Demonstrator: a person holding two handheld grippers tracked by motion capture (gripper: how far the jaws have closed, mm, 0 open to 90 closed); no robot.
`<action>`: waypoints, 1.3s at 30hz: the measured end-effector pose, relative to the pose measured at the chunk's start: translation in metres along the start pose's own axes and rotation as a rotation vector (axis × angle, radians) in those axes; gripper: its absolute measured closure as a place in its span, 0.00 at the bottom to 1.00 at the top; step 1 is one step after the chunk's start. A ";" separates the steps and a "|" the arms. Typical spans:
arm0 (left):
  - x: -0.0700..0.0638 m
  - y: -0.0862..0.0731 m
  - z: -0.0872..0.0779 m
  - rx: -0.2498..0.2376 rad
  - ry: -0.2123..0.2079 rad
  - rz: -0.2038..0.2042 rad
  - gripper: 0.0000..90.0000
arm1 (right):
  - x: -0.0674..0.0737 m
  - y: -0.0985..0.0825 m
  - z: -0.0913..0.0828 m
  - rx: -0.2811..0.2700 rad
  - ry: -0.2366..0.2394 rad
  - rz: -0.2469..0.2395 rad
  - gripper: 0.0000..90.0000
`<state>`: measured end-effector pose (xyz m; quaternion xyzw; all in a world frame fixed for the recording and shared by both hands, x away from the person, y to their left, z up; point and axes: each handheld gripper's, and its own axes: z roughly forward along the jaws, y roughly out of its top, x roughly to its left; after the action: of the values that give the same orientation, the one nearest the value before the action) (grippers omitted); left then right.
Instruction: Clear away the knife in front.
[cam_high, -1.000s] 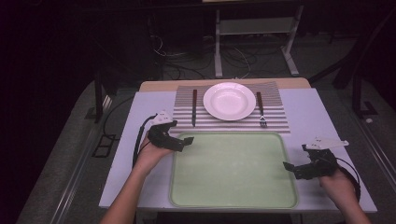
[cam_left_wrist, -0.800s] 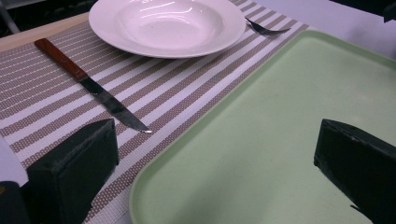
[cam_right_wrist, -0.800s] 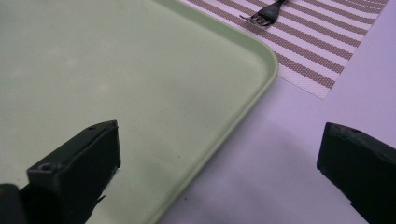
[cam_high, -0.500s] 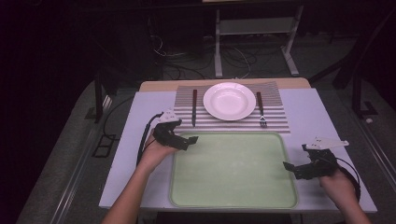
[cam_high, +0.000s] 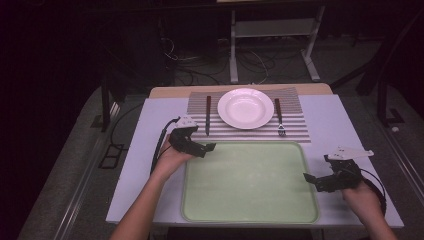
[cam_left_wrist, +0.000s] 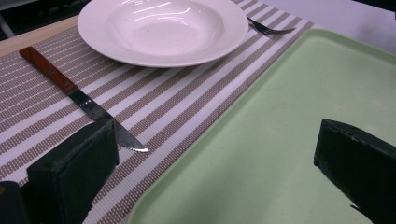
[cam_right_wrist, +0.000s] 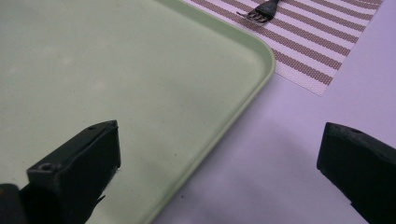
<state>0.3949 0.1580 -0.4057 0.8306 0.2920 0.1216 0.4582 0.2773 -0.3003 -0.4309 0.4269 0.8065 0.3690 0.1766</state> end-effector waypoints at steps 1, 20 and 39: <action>0.001 0.001 0.002 0.001 0.000 0.000 0.00 | 0.000 0.000 0.000 -0.001 -0.001 -0.001 0.00; 0.019 0.010 0.028 -0.003 0.005 -0.019 0.00 | -0.003 -0.002 -0.001 -0.003 -0.005 0.011 0.00; 0.042 0.020 0.042 -0.031 0.024 -0.037 0.08 | -0.003 -0.003 0.000 0.008 -0.009 0.014 0.00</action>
<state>0.4553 0.1459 -0.4152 0.8163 0.3109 0.1276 0.4698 0.2776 -0.3039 -0.4333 0.4348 0.8041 0.3652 0.1762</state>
